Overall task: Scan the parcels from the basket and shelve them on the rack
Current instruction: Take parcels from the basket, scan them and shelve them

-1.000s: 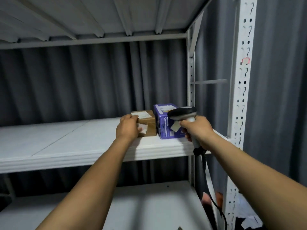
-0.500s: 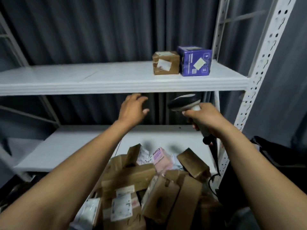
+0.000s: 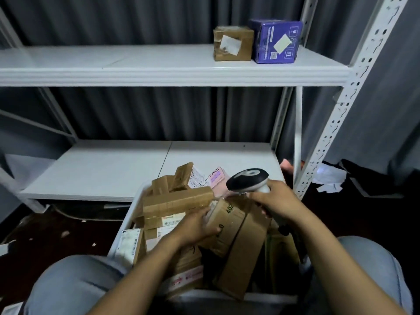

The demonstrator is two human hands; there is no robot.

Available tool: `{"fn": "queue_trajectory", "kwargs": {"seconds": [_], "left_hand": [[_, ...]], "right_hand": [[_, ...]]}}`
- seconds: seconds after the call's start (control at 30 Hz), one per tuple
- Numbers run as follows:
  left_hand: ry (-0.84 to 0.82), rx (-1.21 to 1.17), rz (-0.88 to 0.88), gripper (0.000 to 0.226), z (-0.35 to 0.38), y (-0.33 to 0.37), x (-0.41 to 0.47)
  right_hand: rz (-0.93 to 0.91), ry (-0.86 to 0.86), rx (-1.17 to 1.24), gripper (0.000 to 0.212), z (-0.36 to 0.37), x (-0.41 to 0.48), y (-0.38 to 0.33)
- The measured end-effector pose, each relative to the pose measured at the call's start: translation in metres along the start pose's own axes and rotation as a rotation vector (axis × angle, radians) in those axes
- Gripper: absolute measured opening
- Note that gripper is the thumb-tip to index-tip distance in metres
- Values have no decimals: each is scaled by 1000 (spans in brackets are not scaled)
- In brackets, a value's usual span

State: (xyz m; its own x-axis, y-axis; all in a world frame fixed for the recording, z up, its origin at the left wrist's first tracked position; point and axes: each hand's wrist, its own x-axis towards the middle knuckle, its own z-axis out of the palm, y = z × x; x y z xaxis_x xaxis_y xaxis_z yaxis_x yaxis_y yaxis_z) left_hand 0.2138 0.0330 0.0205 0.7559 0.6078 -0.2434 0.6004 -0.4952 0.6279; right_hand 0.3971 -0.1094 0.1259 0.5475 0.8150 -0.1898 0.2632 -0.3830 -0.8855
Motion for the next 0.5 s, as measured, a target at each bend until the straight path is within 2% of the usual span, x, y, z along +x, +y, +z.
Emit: {"fn": "queue_trajectory", "kwargs": {"seconds": [0.27,0.4,0.5], "left_hand": [[-141,-319,-128,102,11,-3,2],[-72,-419,-123,119,14,1,0],[48,-447,-124,114,11,10,-5]], "right_hand": [[105,9,85,9,0,-17,24],[86,17,130,9,0,-16,23],[50,38,229,9,4,-16,20]]}}
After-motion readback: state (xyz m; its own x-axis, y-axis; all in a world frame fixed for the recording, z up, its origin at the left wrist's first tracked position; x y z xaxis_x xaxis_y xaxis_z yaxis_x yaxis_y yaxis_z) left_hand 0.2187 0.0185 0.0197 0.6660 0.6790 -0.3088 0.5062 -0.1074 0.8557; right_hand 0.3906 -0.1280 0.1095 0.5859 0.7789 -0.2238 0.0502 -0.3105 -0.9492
